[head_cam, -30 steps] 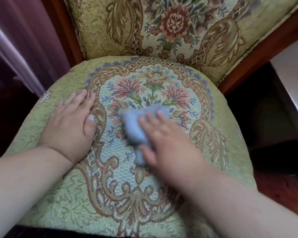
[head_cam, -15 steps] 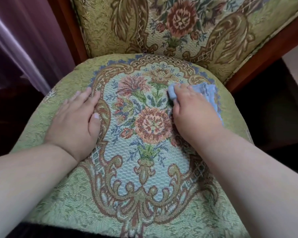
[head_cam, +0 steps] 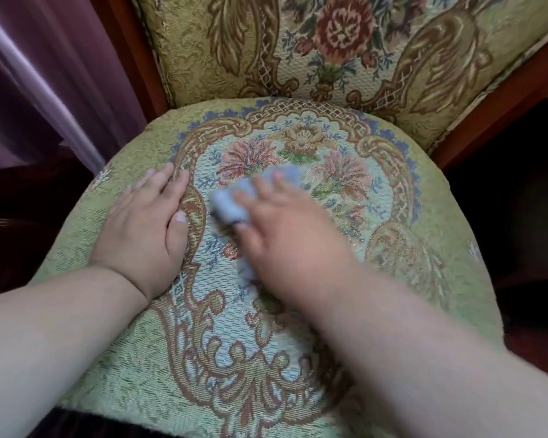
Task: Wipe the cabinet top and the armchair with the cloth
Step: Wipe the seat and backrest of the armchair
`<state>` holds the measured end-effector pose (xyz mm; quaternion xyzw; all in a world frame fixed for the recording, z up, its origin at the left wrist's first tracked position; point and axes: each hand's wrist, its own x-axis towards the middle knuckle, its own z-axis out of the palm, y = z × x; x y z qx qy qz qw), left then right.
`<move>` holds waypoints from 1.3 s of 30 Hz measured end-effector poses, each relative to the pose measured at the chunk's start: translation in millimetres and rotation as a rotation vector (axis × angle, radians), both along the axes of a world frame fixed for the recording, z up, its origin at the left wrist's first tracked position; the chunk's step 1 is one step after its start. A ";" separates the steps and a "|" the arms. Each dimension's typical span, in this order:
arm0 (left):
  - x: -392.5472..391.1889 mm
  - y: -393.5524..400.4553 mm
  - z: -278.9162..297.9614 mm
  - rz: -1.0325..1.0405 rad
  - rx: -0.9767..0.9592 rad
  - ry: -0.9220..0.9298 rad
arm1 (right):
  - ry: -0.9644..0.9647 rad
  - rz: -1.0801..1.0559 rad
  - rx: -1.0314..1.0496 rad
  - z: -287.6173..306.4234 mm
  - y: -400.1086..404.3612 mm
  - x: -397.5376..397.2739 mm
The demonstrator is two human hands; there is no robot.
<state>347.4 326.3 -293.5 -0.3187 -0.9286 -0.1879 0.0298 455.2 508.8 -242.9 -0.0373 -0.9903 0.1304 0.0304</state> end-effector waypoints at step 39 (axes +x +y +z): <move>-214.7 124.4 263.7 -0.195 -0.417 0.841 | 0.382 -0.451 -0.693 40.9 59.1 -77.9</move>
